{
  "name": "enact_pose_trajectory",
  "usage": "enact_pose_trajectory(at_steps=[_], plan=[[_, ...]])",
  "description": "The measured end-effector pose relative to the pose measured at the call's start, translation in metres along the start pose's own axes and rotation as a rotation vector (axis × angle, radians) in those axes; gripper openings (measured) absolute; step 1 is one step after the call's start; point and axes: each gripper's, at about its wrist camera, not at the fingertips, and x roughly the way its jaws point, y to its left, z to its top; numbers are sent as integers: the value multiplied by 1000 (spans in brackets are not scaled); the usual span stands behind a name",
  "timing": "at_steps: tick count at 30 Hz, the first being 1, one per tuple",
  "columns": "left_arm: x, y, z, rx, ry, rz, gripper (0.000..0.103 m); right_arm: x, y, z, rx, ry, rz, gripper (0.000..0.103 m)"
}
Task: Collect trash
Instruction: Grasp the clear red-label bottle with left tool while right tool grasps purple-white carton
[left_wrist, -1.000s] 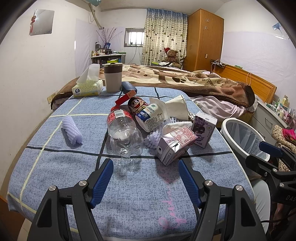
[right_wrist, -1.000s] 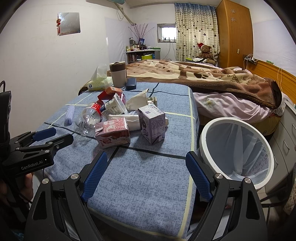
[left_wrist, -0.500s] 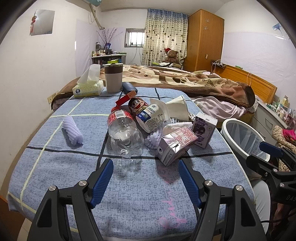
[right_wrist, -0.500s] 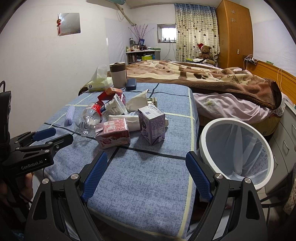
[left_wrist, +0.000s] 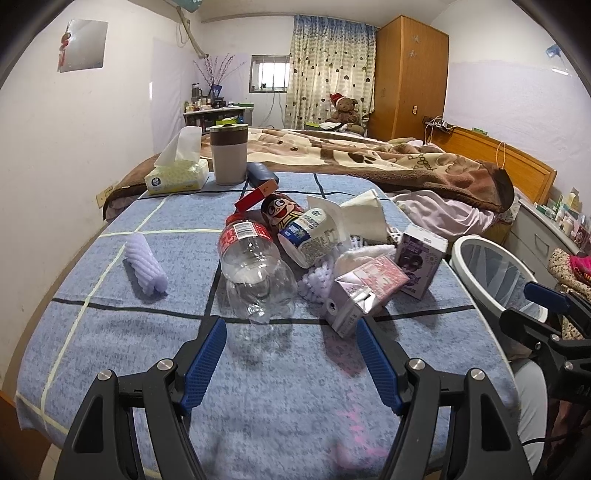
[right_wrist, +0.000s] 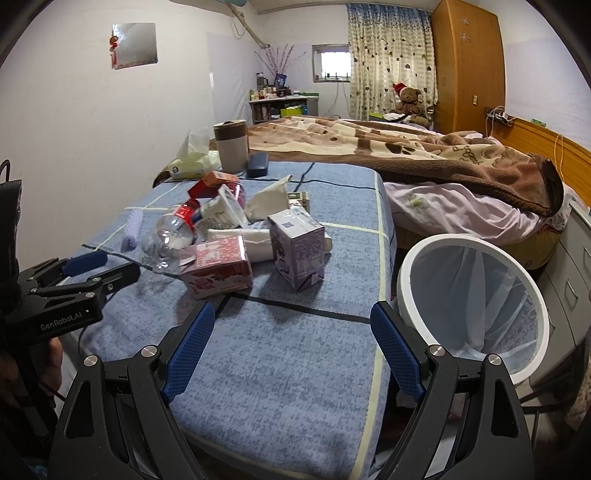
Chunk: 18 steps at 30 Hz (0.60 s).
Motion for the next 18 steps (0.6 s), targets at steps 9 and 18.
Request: enact_pose_trajectory(at_steps=[9,18], plan=[[34,19,23,-49,28,8,72,27,-14,11,33,11,22,88],[82,33,47,-110,76,21,72,55,-16,25,15,30,47,83]])
